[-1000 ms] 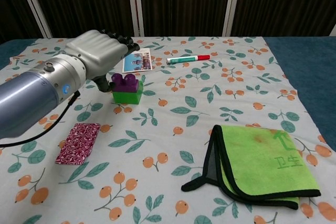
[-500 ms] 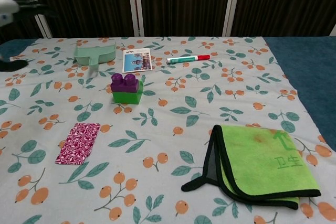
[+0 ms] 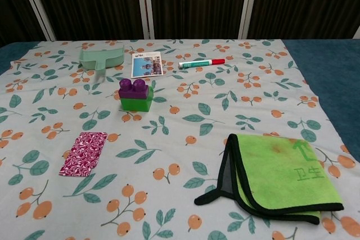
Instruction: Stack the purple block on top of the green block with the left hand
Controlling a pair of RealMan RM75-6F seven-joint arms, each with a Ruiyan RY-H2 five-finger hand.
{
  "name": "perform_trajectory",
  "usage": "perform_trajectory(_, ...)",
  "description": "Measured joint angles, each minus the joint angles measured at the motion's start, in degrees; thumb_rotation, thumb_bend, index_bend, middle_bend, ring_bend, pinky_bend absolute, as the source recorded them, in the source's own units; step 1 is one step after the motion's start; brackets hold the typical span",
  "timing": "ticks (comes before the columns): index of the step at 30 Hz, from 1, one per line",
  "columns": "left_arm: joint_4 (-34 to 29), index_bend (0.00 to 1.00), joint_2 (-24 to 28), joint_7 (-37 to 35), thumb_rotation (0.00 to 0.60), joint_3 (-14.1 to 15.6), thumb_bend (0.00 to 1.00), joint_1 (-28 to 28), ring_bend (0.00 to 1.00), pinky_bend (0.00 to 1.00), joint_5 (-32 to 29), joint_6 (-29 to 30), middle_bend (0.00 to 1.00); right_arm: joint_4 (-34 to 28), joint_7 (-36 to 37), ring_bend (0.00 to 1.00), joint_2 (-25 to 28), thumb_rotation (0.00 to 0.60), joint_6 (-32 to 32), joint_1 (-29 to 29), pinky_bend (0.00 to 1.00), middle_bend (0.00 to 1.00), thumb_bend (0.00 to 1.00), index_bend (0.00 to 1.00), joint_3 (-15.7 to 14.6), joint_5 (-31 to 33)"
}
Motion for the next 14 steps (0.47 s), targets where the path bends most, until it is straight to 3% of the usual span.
perform_trajectory(14, -1.2, 0.13, 1.3, 4.9, 0.6, -1.9, 0.38, 2.4, 0.0, 0.0, 2.7, 0.0, 0.1, 0.3, -2.0, 0.01, -0.5, 0.6, -1.2, 0.4, 0.05, 0.05, 0.17, 0.1, 0.5, 1.9)
